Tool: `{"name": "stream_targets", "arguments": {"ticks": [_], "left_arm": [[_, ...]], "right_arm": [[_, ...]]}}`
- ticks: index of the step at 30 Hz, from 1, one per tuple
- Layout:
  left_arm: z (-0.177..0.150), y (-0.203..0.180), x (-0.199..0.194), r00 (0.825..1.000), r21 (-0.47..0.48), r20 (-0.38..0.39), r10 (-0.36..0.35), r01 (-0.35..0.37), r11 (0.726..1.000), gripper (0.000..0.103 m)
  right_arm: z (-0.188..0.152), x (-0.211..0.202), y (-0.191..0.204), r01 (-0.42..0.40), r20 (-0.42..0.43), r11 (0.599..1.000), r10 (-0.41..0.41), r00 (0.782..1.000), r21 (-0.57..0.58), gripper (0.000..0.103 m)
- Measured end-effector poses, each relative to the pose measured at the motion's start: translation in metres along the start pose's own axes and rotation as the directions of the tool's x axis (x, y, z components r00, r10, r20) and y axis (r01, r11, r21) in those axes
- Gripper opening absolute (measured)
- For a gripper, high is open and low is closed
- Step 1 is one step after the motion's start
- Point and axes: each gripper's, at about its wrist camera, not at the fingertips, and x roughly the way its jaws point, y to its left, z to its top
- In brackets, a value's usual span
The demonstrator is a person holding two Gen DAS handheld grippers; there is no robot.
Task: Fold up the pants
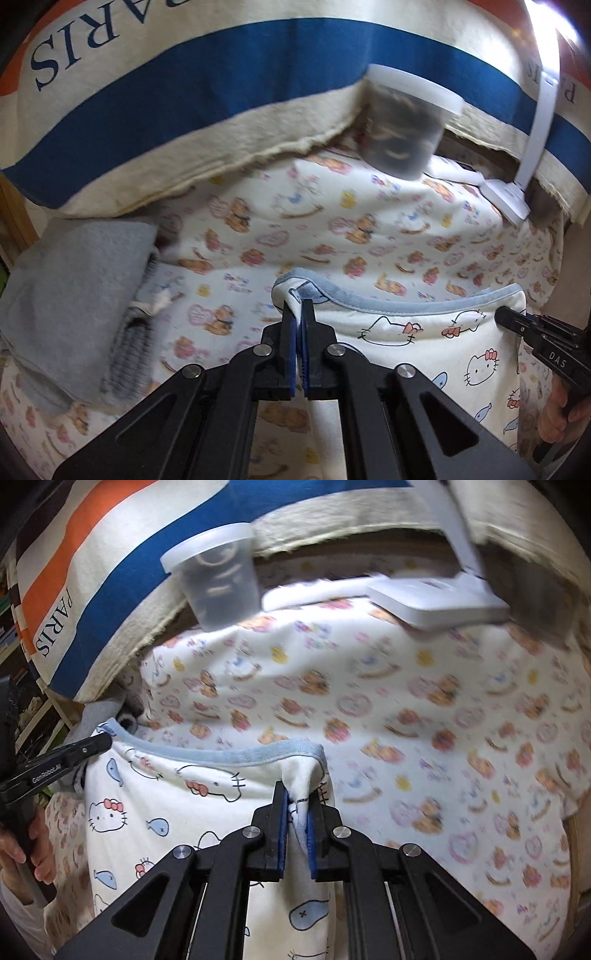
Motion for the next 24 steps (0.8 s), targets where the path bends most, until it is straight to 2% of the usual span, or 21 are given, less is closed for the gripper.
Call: {"name": "stream_targets", "arguments": {"ticks": [4, 8, 14, 17, 18, 19, 20, 21, 23, 24], "left_arm": [[0.011, 0.006, 0.016, 0.999, 0.018, 0.008, 0.051, -0.051, 0.999, 0.001], [0.017, 0.007, 0.039, 0.998, 0.009, -0.010, 0.062, -0.061, 0.998, 0.001], [0.012, 0.003, 0.079, 0.993, 0.027, -0.087, 0.082, -0.080, 0.996, 0.002], [0.006, 0.002, 0.090, 0.986, 0.039, -0.117, 0.116, -0.112, 0.993, 0.015], [0.004, 0.006, 0.089, 0.986, 0.026, -0.113, 0.122, -0.120, 0.992, 0.031], [0.003, 0.009, 0.085, 0.988, 0.009, -0.105, 0.114, -0.114, 0.993, 0.052], [0.003, 0.013, 0.080, 0.989, -0.007, -0.097, 0.109, -0.110, 0.994, 0.061], [0.002, 0.016, 0.071, 0.992, -0.023, -0.073, 0.107, -0.108, 0.994, 0.068], [0.002, 0.017, 0.054, 0.994, -0.021, -0.047, 0.102, -0.103, 0.994, 0.068], [0.001, 0.016, 0.042, 0.995, -0.009, -0.040, 0.097, -0.097, 0.995, 0.068]], "right_arm": [[0.014, 0.023, 0.013, 0.029, 0.008, 1.000, -0.029, 1.000, -0.007, 0.008], [0.026, 0.046, 0.014, 0.074, 0.002, 0.997, -0.074, 0.997, -0.007, 0.008], [0.032, 0.077, 0.004, 0.132, -0.034, 0.991, -0.132, 0.991, 0.005, 0.009], [0.027, 0.086, 0.003, 0.167, -0.046, 0.986, -0.168, 0.985, -0.009, 0.011], [0.025, 0.086, 0.002, 0.174, -0.045, 0.985, -0.174, 0.984, -0.015, 0.014], [0.023, 0.084, 0.000, 0.181, -0.042, 0.983, -0.181, 0.983, -0.013, 0.017], [0.023, 0.080, -0.002, 0.182, -0.038, 0.983, -0.182, 0.983, -0.004, 0.028], [0.023, 0.075, -0.006, 0.183, -0.031, 0.983, -0.182, 0.983, 0.017, 0.049], [0.026, 0.057, -0.014, 0.192, 0.016, 0.979, -0.194, 0.981, 0.064, 0.079], [0.027, 0.044, -0.018, 0.209, 0.065, 0.974, -0.215, 0.974, 0.086, 0.081]]}}
